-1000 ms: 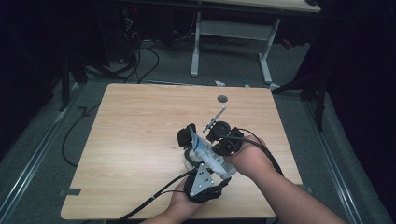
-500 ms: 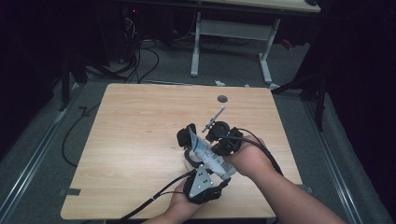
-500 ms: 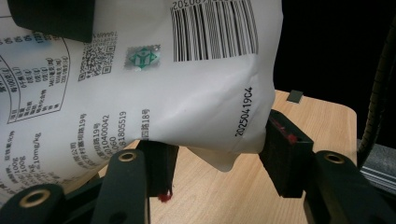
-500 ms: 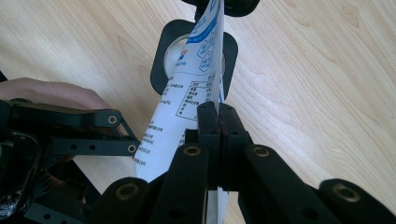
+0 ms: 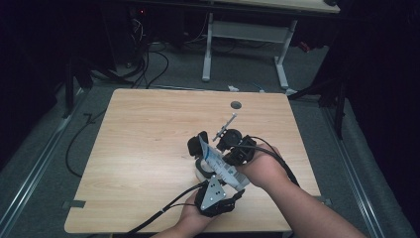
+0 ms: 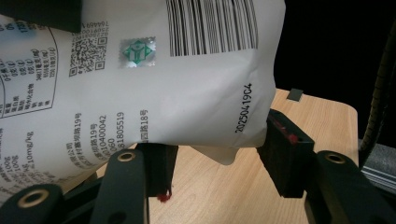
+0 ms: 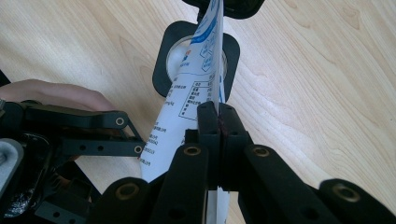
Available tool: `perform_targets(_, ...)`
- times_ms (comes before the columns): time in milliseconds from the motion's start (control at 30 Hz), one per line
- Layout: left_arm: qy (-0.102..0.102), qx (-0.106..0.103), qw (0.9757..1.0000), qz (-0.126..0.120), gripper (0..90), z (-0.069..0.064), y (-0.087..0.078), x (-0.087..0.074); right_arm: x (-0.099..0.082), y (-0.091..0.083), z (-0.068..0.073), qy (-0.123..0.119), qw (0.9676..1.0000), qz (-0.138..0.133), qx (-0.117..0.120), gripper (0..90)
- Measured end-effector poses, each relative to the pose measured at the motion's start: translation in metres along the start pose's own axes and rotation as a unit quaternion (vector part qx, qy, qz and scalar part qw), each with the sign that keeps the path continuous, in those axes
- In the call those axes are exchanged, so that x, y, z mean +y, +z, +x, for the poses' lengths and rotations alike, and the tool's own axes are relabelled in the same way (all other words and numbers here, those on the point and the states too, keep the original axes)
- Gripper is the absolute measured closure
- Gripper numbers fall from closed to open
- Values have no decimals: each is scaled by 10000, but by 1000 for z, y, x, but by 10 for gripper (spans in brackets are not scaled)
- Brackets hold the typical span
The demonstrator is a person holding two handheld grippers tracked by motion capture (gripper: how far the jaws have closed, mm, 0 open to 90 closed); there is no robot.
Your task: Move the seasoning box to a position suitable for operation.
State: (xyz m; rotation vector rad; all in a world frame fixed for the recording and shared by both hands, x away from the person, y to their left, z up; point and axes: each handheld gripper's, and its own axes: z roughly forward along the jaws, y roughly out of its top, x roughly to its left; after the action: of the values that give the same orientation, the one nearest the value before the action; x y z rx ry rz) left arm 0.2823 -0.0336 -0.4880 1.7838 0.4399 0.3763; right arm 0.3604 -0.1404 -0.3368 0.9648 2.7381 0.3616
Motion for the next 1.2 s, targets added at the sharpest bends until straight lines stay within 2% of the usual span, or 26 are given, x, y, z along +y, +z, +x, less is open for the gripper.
perform_targets(533, 96, -32, 9999, 26, 482, -3, 2, -3, -1, 2, 0, 11, 10000, 11, -1, 900)
perform_targets(1200, 98, 22, 9999, -50, 518, -1, -1, 6, 3, -2, -1, 3, 10000, -39, -84, 900)
